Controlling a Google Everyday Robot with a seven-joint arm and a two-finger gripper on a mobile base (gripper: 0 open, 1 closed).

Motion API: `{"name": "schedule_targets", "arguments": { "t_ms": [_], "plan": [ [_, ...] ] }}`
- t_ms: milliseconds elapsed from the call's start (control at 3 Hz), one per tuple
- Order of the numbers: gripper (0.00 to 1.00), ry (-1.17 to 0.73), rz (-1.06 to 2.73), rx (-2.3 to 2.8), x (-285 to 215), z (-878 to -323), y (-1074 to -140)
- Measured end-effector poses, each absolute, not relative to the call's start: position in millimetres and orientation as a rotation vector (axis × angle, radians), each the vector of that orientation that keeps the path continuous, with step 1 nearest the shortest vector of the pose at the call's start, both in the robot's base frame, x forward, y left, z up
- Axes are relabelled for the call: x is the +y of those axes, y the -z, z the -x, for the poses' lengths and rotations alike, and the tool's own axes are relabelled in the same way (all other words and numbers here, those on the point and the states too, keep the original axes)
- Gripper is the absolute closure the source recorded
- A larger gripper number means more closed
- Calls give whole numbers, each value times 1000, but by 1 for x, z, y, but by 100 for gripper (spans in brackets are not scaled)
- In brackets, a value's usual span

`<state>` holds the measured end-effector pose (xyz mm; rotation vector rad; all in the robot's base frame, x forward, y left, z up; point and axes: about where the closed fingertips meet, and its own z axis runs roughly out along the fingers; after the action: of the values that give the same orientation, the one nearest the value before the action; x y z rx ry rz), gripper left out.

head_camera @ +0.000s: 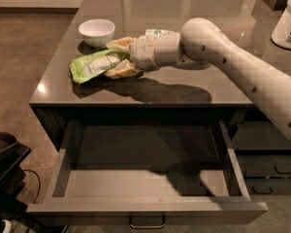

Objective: Place green rice chip bag into top drawer

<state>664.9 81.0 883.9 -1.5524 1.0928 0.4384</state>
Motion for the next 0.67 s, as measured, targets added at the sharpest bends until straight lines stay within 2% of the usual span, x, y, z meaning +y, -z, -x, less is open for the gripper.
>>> {"name": "schedule_targets", "arguments": {
  "t_ms": [667],
  "plan": [
    [87,-438,1552,1093,81,-665,-884]
  ]
}}
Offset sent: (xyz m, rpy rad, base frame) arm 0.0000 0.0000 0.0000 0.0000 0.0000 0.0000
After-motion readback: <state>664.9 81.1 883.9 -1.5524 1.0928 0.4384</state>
